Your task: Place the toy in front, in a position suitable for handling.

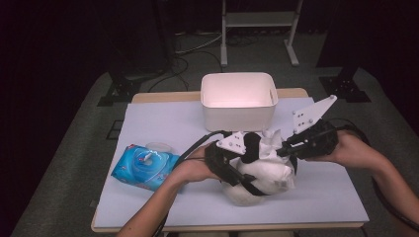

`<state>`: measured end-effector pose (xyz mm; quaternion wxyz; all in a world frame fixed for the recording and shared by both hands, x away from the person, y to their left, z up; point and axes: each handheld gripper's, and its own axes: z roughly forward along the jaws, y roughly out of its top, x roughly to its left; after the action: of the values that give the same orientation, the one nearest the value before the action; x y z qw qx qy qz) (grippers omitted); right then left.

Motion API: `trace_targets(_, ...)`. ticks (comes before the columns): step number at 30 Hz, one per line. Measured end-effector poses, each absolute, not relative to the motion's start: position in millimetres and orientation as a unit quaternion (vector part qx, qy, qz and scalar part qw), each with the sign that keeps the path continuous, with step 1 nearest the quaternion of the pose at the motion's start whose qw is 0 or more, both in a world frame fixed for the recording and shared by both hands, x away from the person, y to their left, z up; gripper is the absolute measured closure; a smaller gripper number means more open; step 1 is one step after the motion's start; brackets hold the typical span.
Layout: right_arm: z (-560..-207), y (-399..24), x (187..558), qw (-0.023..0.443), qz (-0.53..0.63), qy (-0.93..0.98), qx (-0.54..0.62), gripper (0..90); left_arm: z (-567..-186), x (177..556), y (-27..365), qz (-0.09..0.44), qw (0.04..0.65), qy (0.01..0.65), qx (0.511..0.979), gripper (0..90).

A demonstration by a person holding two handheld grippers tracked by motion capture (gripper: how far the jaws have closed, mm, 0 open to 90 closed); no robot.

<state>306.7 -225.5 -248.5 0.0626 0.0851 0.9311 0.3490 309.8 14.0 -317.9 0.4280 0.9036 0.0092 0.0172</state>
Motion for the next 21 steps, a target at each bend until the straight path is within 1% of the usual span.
trace_targets(3, -250.8, -222.4, 307.6, 0.063, 0.348, 0.931, 0.087, 81.7, -318.7, 311.7, 14.5, 0.015, 0.428, 0.016, 0.904, 31.5)
trace_targets(9, -251.2, -229.1, 307.8, 0.063, 0.344, 0.932, 0.096, 81.8, -320.3, 315.1, 19.6, 0.014, 0.439, 0.026, 0.898, 31.9)
trace_targets(13, -252.7, -232.2, 307.8, 0.06, 0.344, 0.931, 0.101, 81.6, -321.8, 312.9, 16.8, 0.012, 0.443, 0.013, 0.897, 31.9)
trace_targets(21, -253.3, -223.6, 315.9, 0.065, 0.345, 0.931, 0.098, 81.6, -321.1, 308.5, 11.3, 0.016, 0.436, -0.005, 0.9, 31.9)
